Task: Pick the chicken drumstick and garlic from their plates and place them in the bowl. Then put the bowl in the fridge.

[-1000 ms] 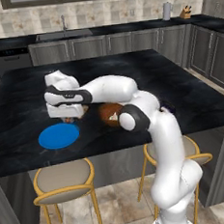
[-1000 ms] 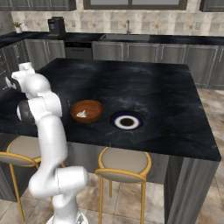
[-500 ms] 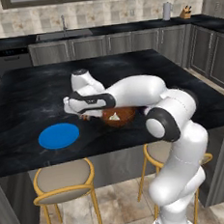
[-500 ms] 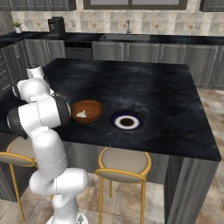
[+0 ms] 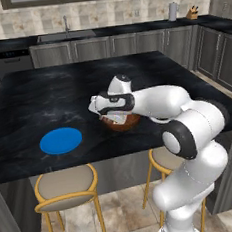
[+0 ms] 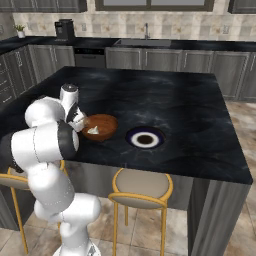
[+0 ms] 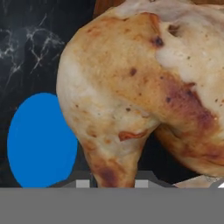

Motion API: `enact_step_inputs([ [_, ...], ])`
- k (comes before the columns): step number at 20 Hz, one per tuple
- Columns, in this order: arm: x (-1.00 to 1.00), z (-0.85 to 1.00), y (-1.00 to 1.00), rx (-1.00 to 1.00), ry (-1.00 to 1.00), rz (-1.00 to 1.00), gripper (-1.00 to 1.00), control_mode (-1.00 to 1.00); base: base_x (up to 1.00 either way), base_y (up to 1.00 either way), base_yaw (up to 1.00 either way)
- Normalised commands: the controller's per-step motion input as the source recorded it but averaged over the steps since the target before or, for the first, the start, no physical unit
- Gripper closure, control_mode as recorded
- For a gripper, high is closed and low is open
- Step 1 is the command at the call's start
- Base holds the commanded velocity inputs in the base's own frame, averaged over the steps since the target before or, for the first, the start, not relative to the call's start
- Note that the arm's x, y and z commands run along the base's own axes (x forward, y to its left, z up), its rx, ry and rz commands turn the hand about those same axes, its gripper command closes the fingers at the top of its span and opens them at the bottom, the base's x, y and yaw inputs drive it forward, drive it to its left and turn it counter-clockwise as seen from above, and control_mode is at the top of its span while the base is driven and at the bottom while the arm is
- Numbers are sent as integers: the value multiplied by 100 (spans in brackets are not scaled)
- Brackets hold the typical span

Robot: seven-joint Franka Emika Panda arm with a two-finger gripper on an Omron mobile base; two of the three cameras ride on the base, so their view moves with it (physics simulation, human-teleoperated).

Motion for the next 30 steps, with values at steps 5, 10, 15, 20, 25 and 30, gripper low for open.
enact_step_inputs([
  [5,49,7,-43,10,16,10,100,-100,0,0,0],
  [10,53,3,-35,0,22,11,100,-100,0,0,0],
  [15,40,10,-31,-9,14,9,100,-100,0,0,0],
  [20,40,4,-22,-7,5,8,100,-100,0,0,0],
  [25,44,-13,-5,-12,0,6,100,-100,0,0,0],
  [30,36,-28,1,-15,0,3,100,-100,0,0,0],
])
